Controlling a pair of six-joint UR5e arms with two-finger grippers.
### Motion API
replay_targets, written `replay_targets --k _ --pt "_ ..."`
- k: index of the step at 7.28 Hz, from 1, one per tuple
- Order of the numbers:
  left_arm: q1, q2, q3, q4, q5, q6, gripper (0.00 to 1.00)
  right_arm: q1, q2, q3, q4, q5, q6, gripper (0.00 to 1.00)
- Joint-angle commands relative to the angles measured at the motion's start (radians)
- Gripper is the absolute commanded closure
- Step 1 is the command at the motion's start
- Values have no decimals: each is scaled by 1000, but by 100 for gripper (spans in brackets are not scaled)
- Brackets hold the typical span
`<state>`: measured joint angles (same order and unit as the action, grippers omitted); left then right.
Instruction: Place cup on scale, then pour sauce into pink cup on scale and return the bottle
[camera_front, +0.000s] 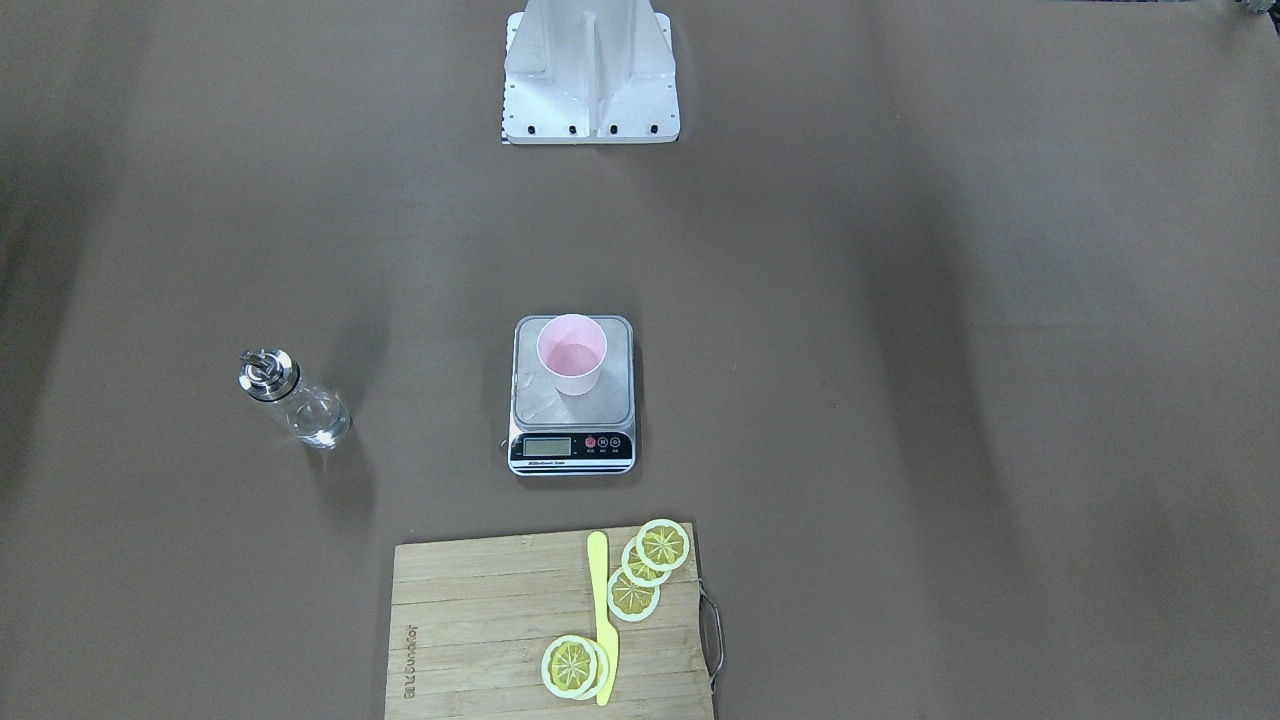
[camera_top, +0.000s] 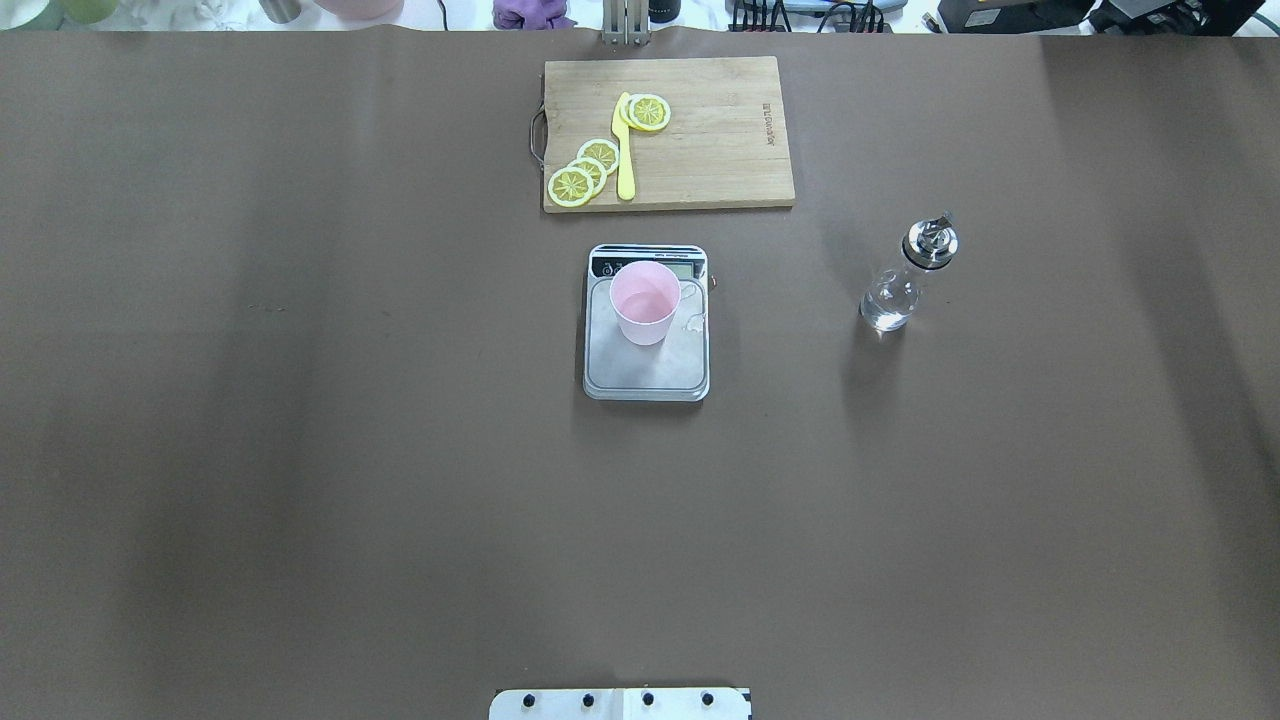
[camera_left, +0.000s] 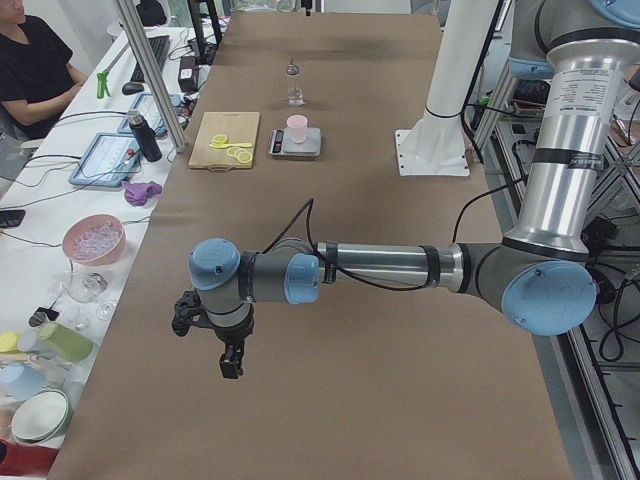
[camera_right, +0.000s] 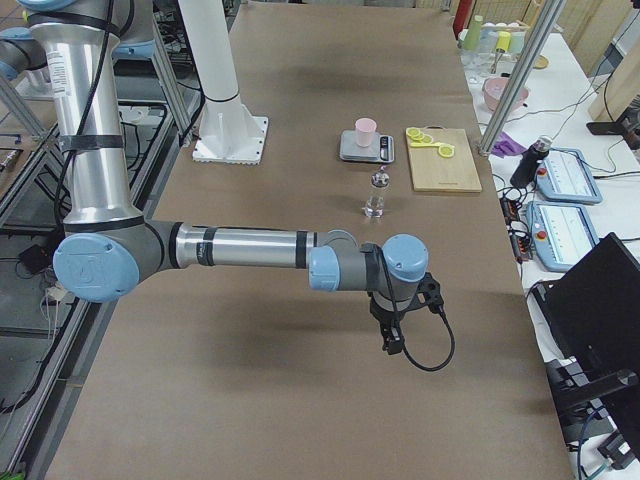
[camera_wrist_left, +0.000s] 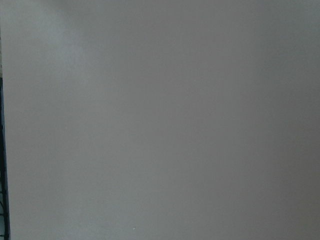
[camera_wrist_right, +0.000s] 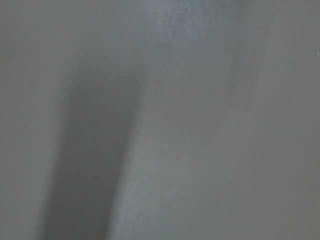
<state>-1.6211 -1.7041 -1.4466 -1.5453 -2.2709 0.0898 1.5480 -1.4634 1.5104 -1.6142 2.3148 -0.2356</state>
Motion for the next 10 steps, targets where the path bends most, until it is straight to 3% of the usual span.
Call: replay_targets --k 1,2,4,10 --pt "0 4 6 1 -30 -2 2 15 9 54 -134 8 -1 0" --pt "0 6 3 7 -30 -2 2 15 0 62 -139 12 5 0" --pt "4 43 -78 5 -48 -113 2 14 -50 98 -139 96 230 0" --pt "15 43 -90 5 -78 -154 1 14 -71 114 -138 100 236 0"
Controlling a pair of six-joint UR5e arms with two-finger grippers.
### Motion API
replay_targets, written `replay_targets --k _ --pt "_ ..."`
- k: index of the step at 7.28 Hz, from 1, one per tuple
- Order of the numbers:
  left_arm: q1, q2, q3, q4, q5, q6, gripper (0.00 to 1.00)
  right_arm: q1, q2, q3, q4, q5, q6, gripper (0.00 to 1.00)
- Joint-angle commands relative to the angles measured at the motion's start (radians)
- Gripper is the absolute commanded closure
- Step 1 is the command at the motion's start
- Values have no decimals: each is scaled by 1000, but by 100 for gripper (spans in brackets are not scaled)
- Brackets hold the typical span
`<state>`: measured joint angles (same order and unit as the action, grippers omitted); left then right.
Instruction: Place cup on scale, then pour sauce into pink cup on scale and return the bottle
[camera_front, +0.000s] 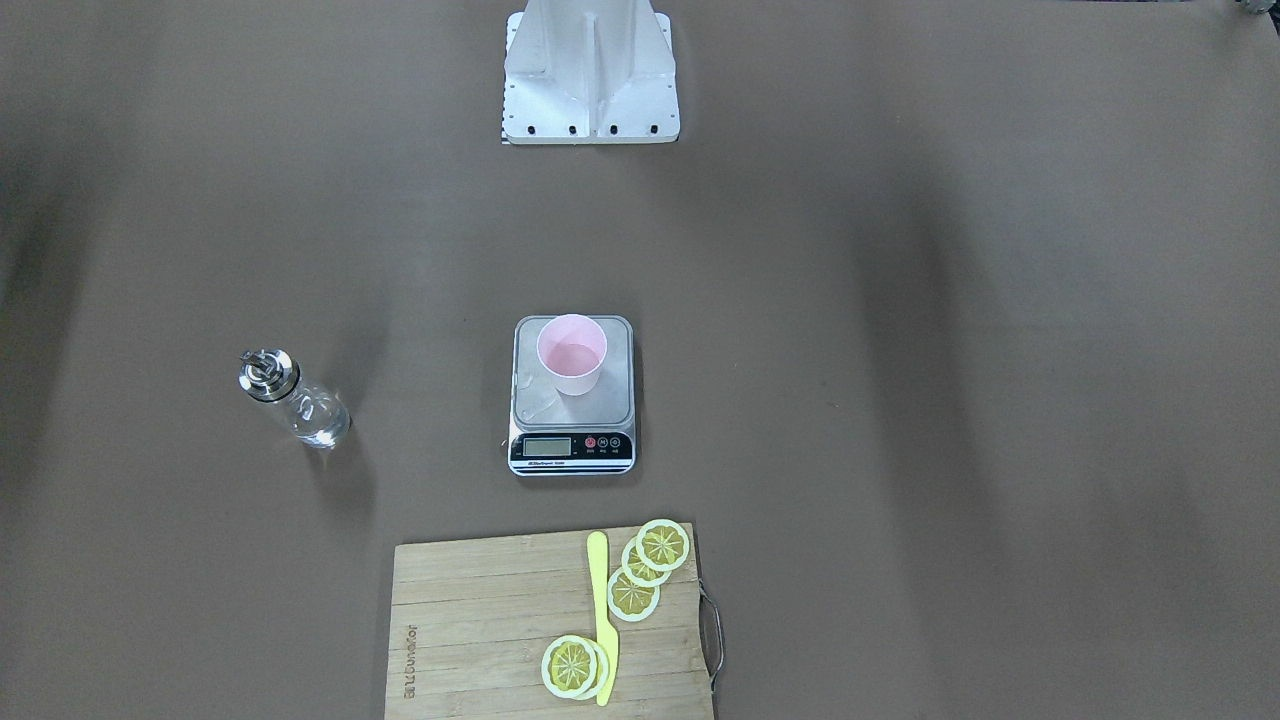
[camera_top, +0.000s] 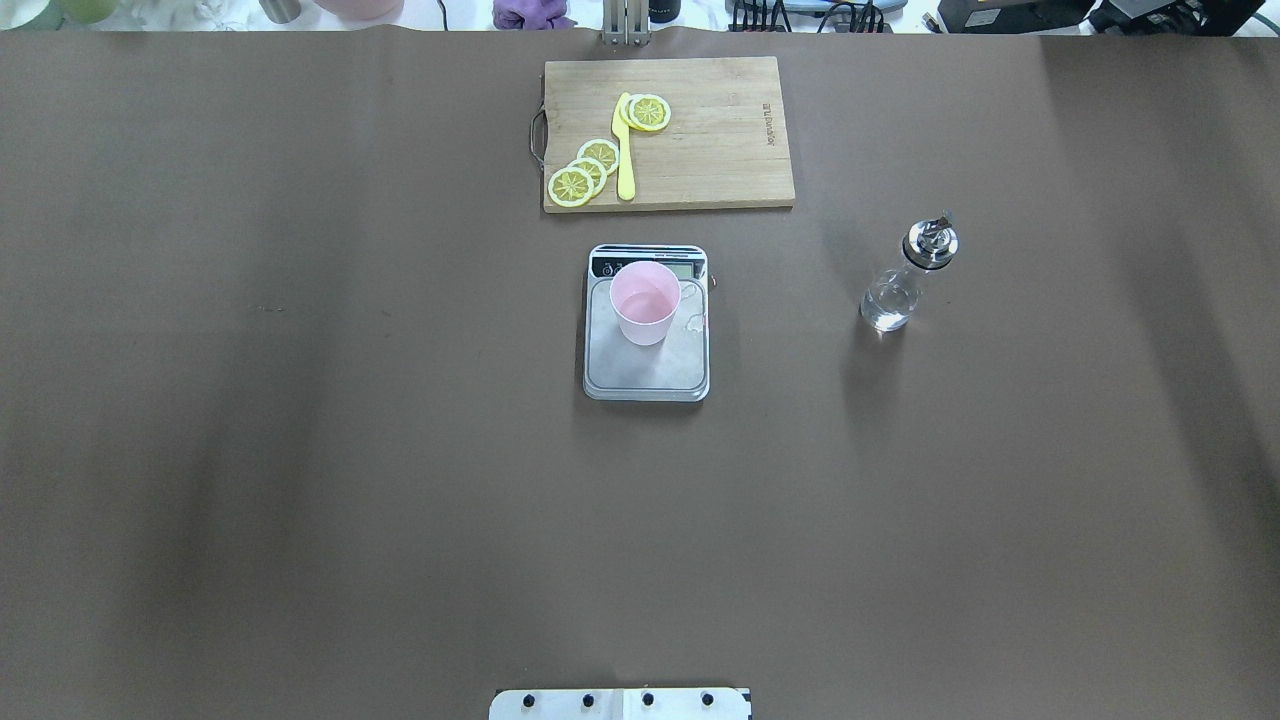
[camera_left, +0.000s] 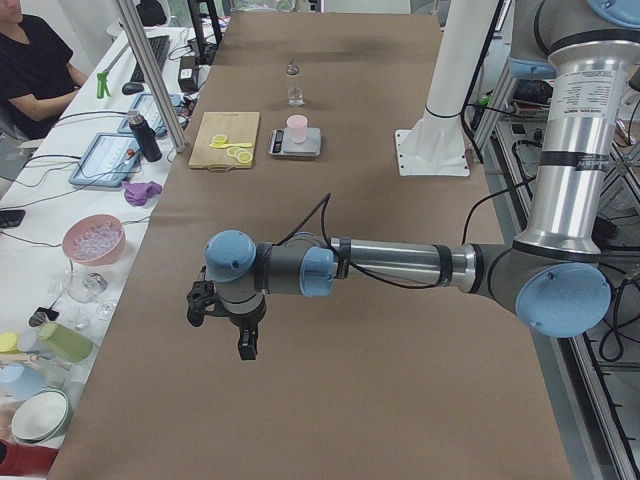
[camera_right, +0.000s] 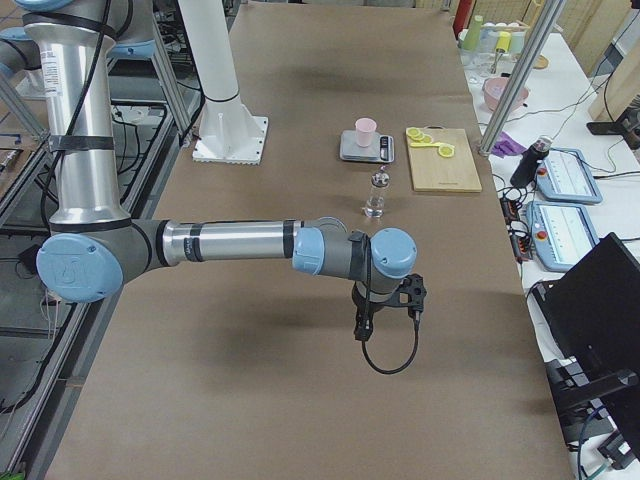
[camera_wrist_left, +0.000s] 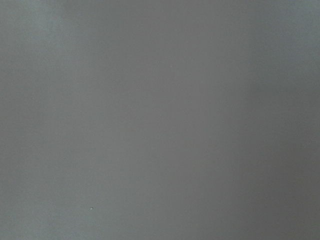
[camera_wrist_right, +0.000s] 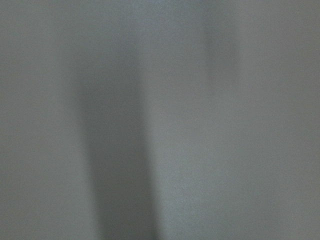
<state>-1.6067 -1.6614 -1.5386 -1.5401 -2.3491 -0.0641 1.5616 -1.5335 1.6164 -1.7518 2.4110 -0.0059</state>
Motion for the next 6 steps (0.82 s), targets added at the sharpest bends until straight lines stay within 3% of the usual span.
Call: replay_targets --k 1,6 --pt "1 0 0 0 -1 0 2 0 0 8 0 2 3 0" --pt "1 0 12 -5 1 9 1 -6 1 14 0 11 9 0"
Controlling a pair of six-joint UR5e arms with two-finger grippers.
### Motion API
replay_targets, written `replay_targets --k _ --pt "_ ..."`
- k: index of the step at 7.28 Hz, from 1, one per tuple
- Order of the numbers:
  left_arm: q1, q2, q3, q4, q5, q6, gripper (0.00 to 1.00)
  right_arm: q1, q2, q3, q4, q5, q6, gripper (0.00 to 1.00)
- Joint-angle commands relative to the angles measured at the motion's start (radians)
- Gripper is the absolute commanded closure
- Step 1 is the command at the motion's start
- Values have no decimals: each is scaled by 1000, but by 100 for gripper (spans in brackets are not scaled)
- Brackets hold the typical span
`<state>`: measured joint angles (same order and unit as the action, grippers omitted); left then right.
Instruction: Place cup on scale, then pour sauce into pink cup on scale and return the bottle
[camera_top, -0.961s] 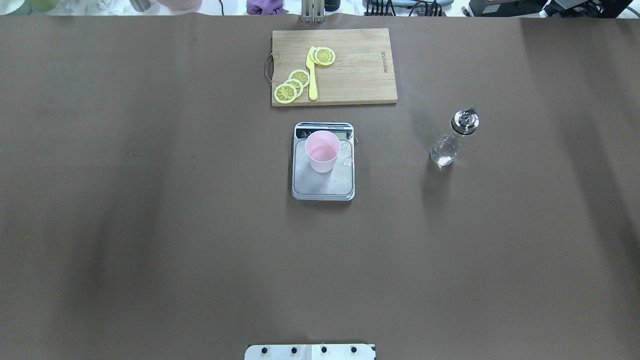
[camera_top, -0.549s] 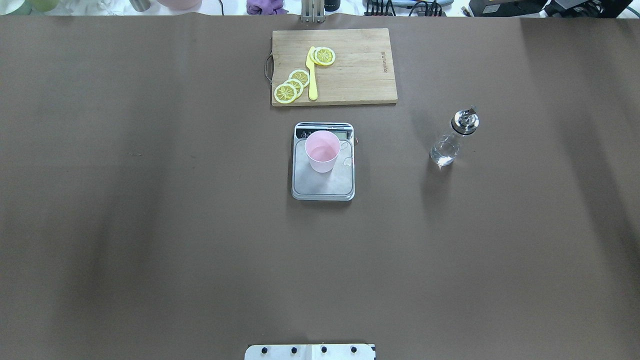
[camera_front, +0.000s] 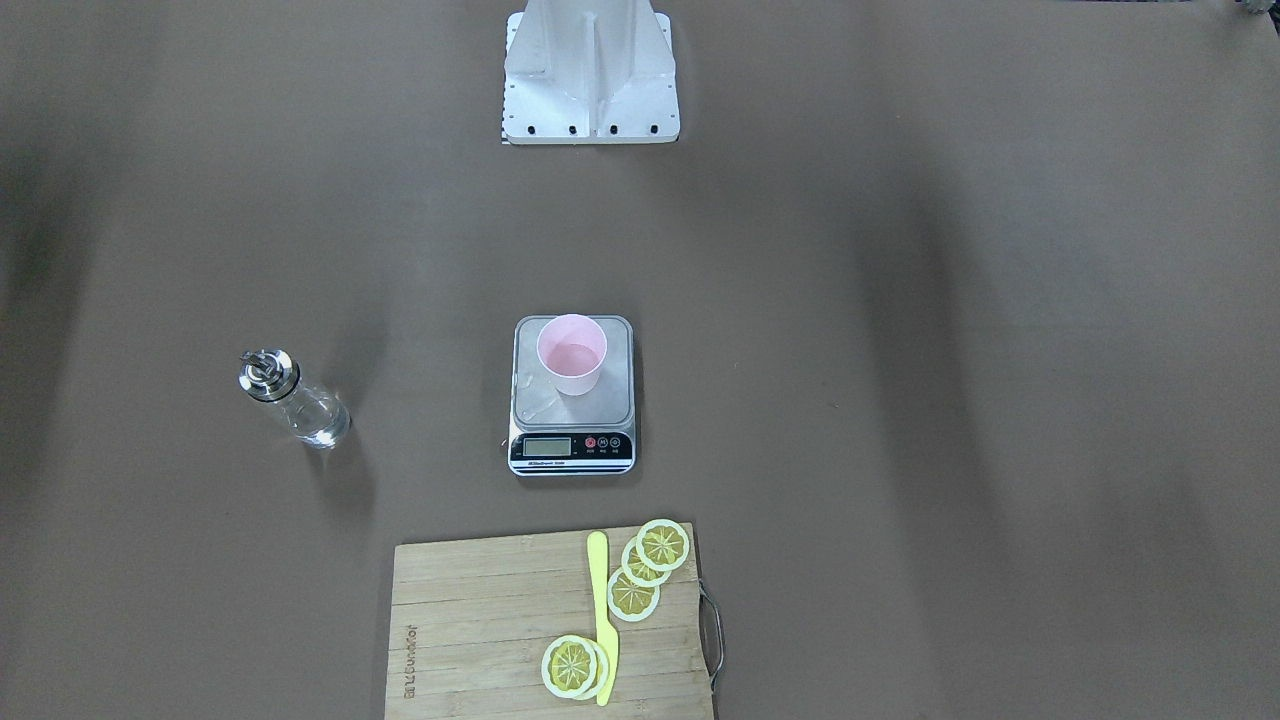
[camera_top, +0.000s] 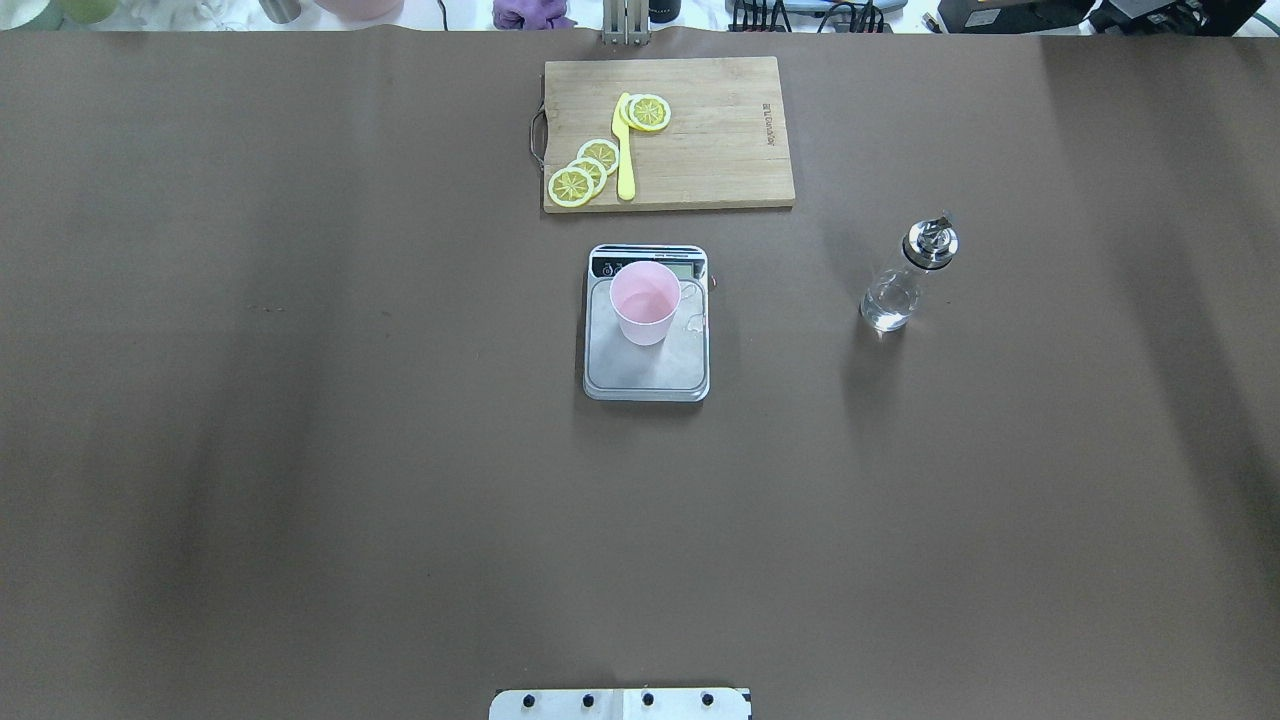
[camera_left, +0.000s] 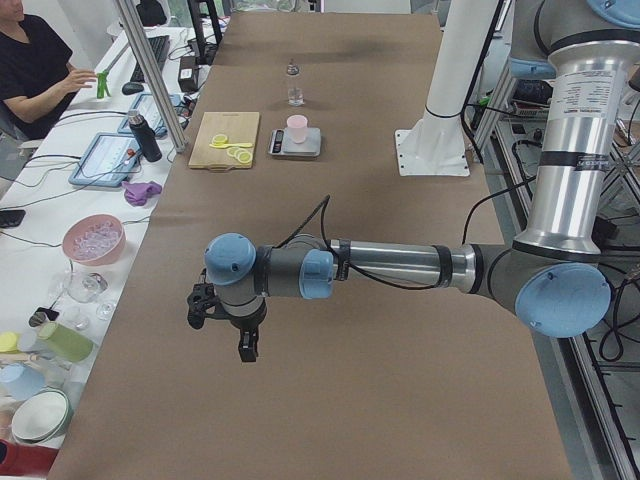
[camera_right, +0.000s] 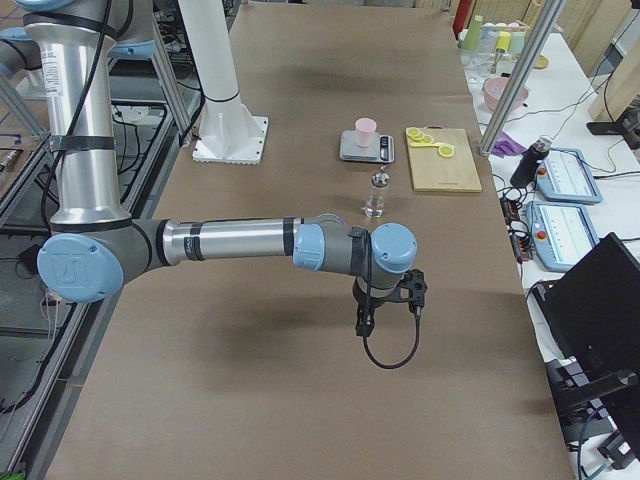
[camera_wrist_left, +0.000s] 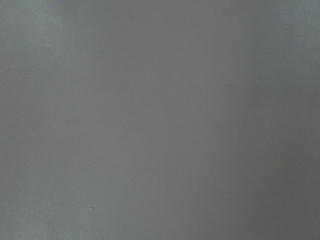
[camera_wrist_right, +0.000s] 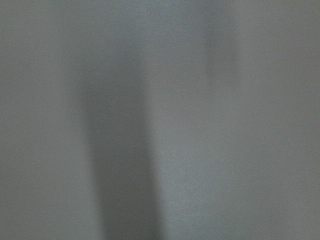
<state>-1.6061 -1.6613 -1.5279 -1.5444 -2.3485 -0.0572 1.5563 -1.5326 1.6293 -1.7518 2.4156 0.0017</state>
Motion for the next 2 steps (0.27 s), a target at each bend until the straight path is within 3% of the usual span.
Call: replay_targets --k 1,2 --pt "0 0 0 0 2 2 2 -1 0 1 0 7 0 0" --pt "0 2 -3 0 -1 2 2 -1 0 1 0 7 -2 0"
